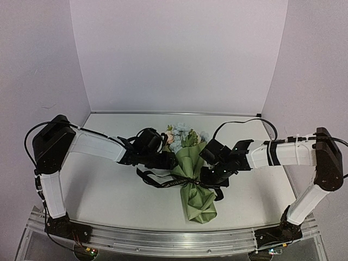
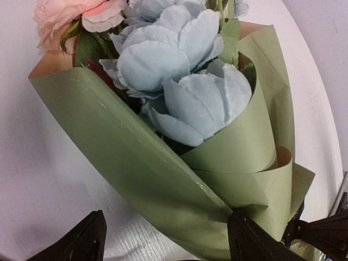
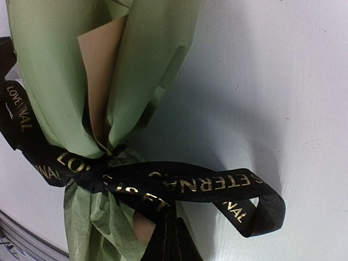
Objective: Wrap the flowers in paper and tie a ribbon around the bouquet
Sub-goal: Adjust the ribbon on the folded bouquet.
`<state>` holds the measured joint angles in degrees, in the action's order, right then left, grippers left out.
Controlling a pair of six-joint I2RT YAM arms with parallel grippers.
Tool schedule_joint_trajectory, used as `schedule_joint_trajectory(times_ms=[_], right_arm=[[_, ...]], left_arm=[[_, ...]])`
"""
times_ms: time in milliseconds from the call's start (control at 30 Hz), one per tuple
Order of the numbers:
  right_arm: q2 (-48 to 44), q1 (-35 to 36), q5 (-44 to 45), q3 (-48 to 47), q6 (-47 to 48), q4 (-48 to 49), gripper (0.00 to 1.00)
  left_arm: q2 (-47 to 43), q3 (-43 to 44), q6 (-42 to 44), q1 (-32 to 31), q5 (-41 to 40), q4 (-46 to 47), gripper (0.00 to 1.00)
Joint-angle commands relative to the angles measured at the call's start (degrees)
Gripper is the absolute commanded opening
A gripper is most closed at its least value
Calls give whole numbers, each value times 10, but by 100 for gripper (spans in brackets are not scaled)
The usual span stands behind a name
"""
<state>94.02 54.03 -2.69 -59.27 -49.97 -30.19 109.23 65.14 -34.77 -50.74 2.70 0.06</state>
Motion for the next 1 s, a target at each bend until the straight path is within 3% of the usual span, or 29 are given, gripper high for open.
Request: schedule_joint_trajectory(times_ms=[0, 200, 333, 600, 833, 967], right_arm=[[-16, -1, -1, -10, 4, -11, 0], [-26, -1, 1, 0, 9, -11, 0], [-33, -1, 3, 7, 9, -11, 0], [-37, -2, 1, 8, 11, -11, 0], [-37, -12, -7, 5, 16, -12, 0], [-39, -32, -27, 5, 16, -12, 0]], left_arm=[[10, 43, -9, -5, -20, 3, 80], [24, 60, 19, -5, -19, -6, 81], [36, 74, 26, -5, -21, -26, 73], [44, 76, 28, -5, -27, -37, 33], [27, 75, 60, -3, -49, -46, 9], [19, 74, 92, -2, -44, -57, 1]])
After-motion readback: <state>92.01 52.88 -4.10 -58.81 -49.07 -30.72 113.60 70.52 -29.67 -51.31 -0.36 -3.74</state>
